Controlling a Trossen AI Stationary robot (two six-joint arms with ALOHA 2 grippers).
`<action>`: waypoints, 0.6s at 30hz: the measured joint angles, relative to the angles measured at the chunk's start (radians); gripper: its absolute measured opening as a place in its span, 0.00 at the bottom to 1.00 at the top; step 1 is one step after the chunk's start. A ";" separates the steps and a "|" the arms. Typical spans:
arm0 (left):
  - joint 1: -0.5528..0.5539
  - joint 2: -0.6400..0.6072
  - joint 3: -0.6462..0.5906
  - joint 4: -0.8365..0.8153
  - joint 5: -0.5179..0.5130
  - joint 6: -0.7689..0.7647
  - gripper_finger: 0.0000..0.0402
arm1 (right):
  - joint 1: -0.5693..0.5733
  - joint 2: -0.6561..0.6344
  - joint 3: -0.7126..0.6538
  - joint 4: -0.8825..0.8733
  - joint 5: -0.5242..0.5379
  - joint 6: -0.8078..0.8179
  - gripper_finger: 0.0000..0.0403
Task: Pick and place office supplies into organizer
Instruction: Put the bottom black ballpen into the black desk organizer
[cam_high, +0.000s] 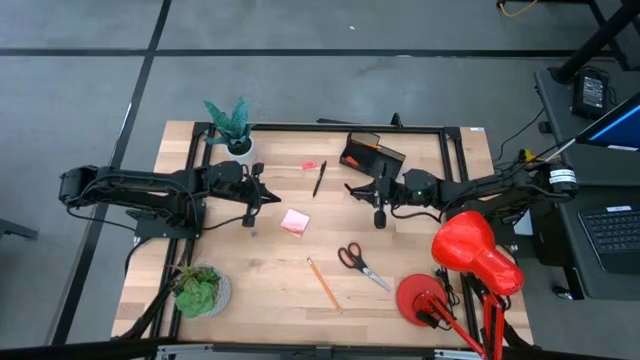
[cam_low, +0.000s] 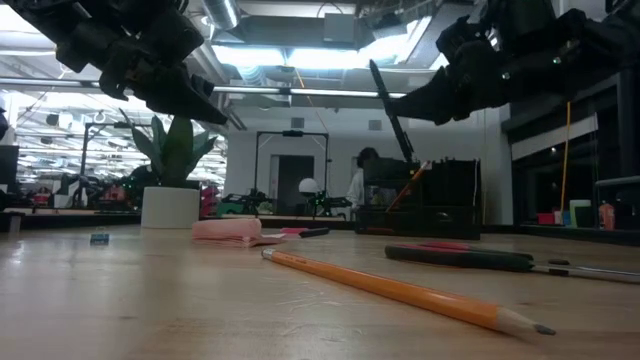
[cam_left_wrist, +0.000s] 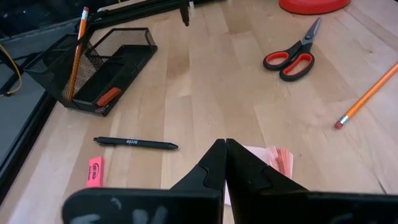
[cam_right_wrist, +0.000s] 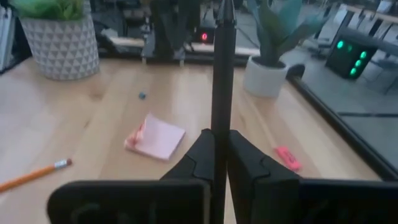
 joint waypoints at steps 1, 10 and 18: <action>0.000 0.000 0.000 0.000 0.000 0.002 0.01 | 0.000 0.000 0.000 0.007 0.000 0.000 0.05; 0.000 0.000 0.000 0.000 0.000 -0.002 0.01 | 0.000 0.000 0.000 0.024 0.012 -0.002 0.05; 0.000 0.000 0.000 0.000 0.000 -0.003 0.01 | -0.001 0.000 0.000 0.148 0.186 -0.027 0.05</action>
